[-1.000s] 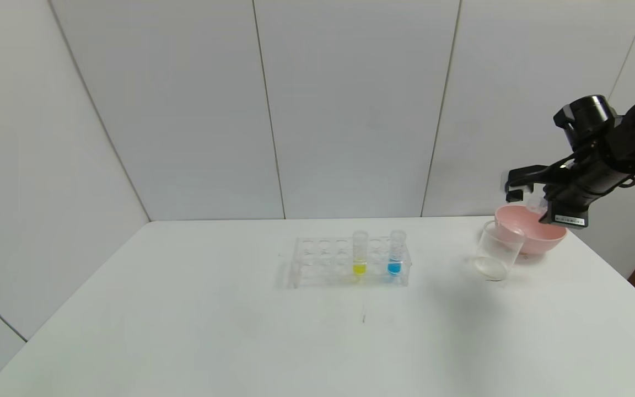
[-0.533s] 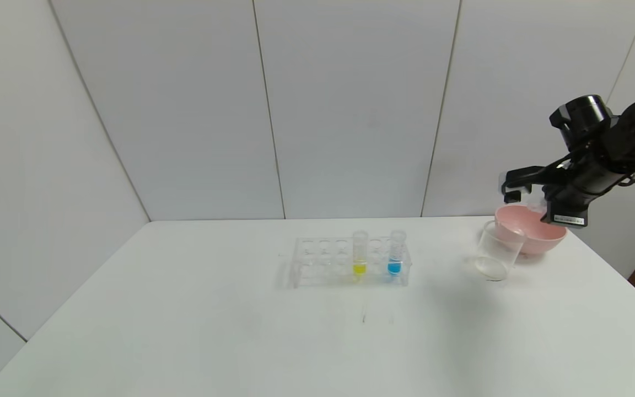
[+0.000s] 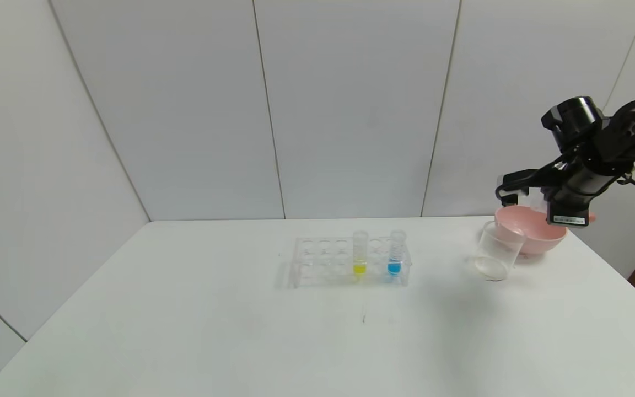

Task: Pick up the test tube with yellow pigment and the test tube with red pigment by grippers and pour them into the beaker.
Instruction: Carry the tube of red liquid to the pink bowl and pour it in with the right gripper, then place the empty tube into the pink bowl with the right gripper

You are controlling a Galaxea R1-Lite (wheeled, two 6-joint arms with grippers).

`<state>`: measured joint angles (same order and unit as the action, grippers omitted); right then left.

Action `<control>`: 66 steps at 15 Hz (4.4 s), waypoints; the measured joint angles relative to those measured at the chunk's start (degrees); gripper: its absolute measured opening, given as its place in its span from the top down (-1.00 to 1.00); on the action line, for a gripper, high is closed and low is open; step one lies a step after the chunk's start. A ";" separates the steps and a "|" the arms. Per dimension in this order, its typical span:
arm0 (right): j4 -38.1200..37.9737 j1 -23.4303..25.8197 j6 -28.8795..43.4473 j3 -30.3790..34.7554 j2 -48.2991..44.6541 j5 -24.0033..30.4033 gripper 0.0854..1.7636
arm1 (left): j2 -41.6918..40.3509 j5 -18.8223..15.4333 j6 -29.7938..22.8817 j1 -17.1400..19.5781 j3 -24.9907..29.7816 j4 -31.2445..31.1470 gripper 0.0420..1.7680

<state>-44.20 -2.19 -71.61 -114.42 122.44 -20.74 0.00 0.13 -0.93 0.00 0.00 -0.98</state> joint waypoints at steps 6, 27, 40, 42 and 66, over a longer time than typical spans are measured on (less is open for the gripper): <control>0.17 -1.07 0.04 0.00 0.40 -6.19 0.48 | 0.00 0.02 -0.02 0.00 0.00 0.00 -0.94; -0.73 -4.44 0.17 0.11 0.57 -18.54 0.48 | 0.00 0.02 -0.02 0.00 0.00 0.00 -0.94; -1.12 -6.81 0.04 -0.02 0.22 -27.67 0.48 | 0.00 0.02 -0.02 0.00 0.00 0.00 -0.94; -1.08 -7.84 -0.02 -0.02 0.10 -30.90 0.48 | 0.00 0.02 -0.02 0.00 0.00 0.00 -0.94; 12.43 1.73 21.85 0.09 -3.97 17.83 0.48 | 0.00 0.00 0.00 0.00 0.00 0.00 -0.94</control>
<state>-31.77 -0.46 -49.76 -114.34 118.47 -2.90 0.00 0.13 -0.93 0.00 0.00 -0.98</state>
